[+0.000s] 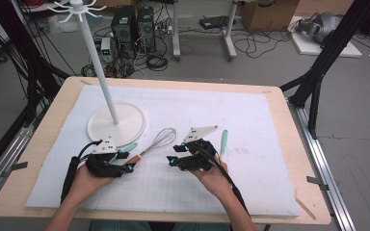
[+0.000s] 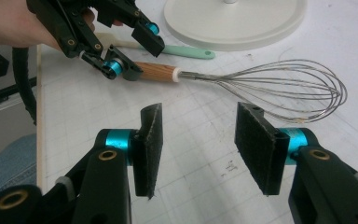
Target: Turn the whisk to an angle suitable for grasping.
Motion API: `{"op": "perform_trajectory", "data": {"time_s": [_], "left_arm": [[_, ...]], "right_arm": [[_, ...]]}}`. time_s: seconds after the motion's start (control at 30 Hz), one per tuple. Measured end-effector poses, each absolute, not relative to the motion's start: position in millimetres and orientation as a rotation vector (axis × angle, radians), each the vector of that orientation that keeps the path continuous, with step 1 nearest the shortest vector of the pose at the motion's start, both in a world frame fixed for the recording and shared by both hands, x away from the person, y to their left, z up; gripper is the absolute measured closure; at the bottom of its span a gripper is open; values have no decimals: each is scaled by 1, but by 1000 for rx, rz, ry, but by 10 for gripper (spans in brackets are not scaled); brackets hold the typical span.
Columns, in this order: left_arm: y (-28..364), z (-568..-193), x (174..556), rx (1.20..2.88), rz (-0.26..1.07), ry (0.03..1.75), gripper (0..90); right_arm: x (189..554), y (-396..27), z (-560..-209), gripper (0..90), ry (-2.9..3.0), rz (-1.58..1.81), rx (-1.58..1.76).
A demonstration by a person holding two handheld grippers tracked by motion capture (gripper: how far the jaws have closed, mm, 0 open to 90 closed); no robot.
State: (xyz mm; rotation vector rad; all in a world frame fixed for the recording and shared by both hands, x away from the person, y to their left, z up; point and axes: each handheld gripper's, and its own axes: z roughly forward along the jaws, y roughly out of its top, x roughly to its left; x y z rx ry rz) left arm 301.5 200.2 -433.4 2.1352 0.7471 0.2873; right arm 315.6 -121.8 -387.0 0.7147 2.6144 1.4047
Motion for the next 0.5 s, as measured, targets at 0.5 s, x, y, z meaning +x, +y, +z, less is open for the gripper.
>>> {"op": "perform_trajectory", "data": {"time_s": [0.5], "left_arm": [[200, -438, 303, 2167, 271, 771, 536]], "right_arm": [[315, -120, -388, 507, 2616, 1402, 713]]}}
